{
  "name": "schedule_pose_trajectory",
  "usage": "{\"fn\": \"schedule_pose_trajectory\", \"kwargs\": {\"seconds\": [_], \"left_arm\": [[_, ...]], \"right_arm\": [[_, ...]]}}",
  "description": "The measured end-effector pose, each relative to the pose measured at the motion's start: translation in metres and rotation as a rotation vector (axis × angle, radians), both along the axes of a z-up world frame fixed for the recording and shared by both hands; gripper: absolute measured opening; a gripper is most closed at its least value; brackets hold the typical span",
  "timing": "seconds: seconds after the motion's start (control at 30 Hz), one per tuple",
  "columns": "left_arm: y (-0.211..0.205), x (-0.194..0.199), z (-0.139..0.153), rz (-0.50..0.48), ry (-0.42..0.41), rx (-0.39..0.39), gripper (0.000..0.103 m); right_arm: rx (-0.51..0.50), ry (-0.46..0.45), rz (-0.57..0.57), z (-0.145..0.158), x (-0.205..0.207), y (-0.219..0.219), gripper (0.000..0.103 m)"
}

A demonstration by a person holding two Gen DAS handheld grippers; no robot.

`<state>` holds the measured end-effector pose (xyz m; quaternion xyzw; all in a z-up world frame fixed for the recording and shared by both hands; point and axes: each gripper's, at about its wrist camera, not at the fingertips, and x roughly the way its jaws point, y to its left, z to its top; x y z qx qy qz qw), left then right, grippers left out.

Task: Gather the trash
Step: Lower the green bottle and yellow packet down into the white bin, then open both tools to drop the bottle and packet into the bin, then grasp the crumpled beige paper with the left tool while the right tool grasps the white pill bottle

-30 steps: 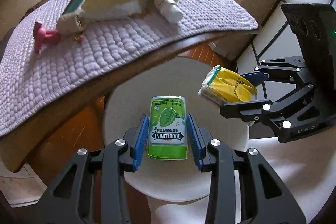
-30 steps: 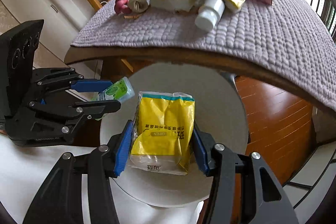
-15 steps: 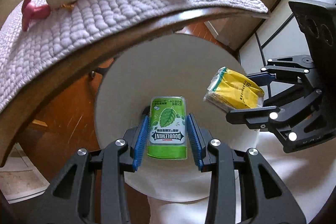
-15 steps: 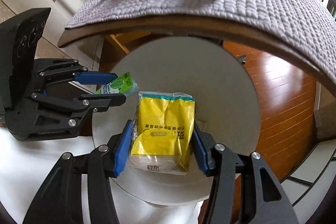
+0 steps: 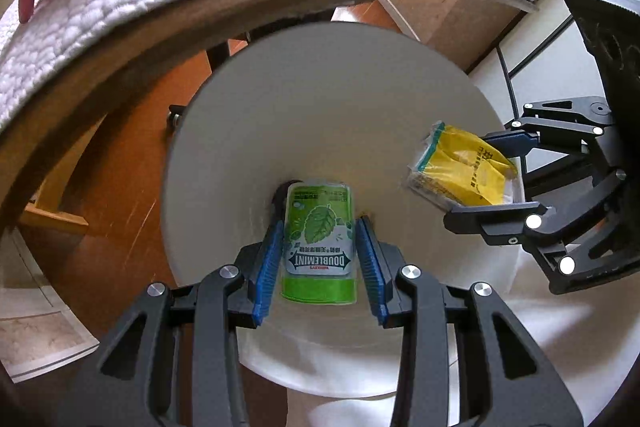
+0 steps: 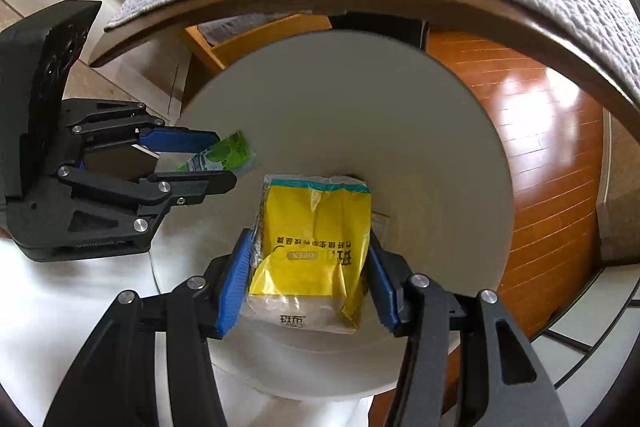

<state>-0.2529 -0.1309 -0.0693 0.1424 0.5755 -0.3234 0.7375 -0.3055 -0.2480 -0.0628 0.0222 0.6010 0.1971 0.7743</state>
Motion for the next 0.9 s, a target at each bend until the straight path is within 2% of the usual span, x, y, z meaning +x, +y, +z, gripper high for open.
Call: {"fn": "schedule_pose_trajectory", "kwargs": {"seconds": [0.03,0.07,0.1,0.23,0.33,0.4,0.47,0.53,0.63,0.73,0.9], "left_arm": [[0.0,0.0,0.0,0.004,-0.003,0.002,0.058],[-0.004,0.001,0.001,0.005,-0.013,0.001,0.062],[-0.006,0.001,0.001,0.002,-0.02,-0.003,0.062],[0.001,0.001,0.011,0.002,-0.051,0.0,0.063],[0.011,0.0,0.039,0.001,-0.103,-0.046,0.063],[0.016,0.001,0.068,0.004,-0.172,-0.097,0.064],[0.022,0.004,0.09,0.031,-0.244,-0.129,0.079],[0.029,0.016,0.111,0.099,-0.331,-0.154,0.089],[0.034,0.037,0.122,0.168,-0.388,-0.169,0.089],[0.033,0.063,0.122,0.202,-0.44,-0.146,0.089],[0.02,0.093,0.113,0.19,-0.466,-0.105,0.089]], "right_arm": [[-0.001,0.003,-0.001,-0.001,0.002,0.001,0.059],[-0.007,0.002,-0.007,-0.002,0.004,0.002,0.068],[-0.011,-0.004,-0.014,-0.001,-0.001,-0.001,0.073],[-0.027,-0.053,-0.025,0.011,-0.001,-0.005,0.074],[-0.047,-0.133,-0.038,0.032,0.0,-0.01,0.074],[-0.062,-0.208,-0.053,0.052,0.001,-0.013,0.077],[-0.096,-0.291,-0.083,0.07,0.007,-0.015,0.085],[-0.1,-0.352,-0.106,0.085,0.013,-0.024,0.085],[-0.07,-0.395,-0.133,0.098,0.029,-0.032,0.085],[-0.049,-0.406,-0.167,0.1,0.053,-0.039,0.085],[-0.043,-0.411,-0.192,0.097,0.08,-0.035,0.084]]}}
